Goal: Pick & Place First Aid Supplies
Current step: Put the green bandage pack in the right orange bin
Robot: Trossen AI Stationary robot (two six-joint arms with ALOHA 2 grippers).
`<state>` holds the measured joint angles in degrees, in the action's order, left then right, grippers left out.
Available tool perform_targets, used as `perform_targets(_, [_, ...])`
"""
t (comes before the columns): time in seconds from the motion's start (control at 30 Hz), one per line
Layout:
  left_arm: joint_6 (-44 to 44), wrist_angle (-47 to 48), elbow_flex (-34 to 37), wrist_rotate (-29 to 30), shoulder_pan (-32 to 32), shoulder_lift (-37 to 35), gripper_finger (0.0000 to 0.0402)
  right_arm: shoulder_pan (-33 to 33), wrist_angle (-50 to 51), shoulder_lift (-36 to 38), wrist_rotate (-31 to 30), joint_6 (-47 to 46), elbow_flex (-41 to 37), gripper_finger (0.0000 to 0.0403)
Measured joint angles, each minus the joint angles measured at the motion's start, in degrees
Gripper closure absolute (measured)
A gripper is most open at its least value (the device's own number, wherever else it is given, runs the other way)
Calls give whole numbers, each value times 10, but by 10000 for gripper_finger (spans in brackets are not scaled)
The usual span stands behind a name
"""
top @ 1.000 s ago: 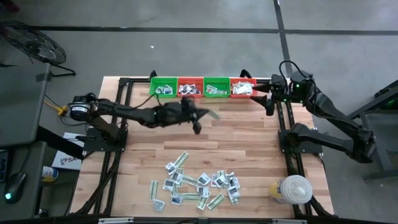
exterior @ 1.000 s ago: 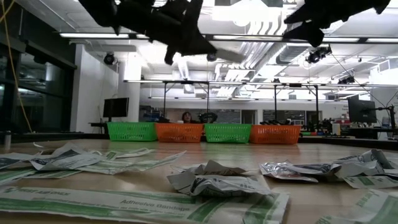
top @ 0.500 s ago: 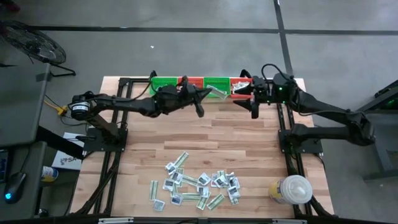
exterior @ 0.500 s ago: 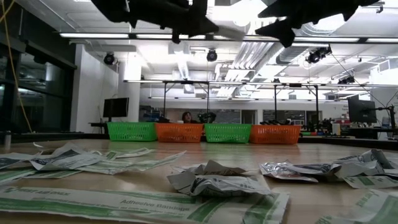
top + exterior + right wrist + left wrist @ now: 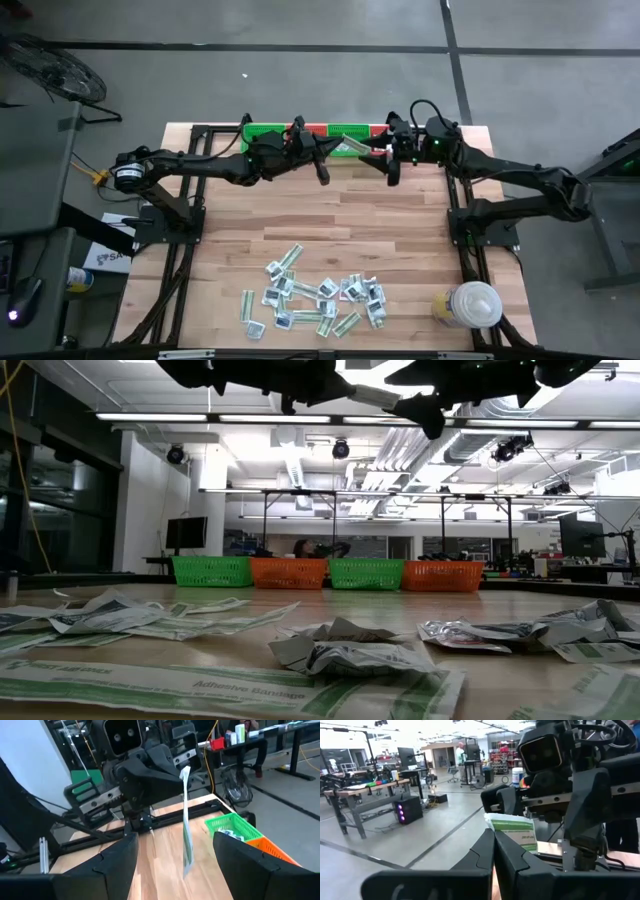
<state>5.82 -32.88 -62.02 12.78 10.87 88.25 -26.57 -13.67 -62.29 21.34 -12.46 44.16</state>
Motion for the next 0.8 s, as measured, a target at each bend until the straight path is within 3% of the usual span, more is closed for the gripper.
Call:
perform_targets(0.2, [0,0,0,-7,0,0,401,0,-25,-29,0,-12,0,168])
perform_targets(0.67, [0,-1,0,-18,0,0,401,0,-54,-33,0,-11,0,384])
perform_targets(0.8, [0,0,0,-19,0,0,401,0,-54,-33,0,-8,0,398])
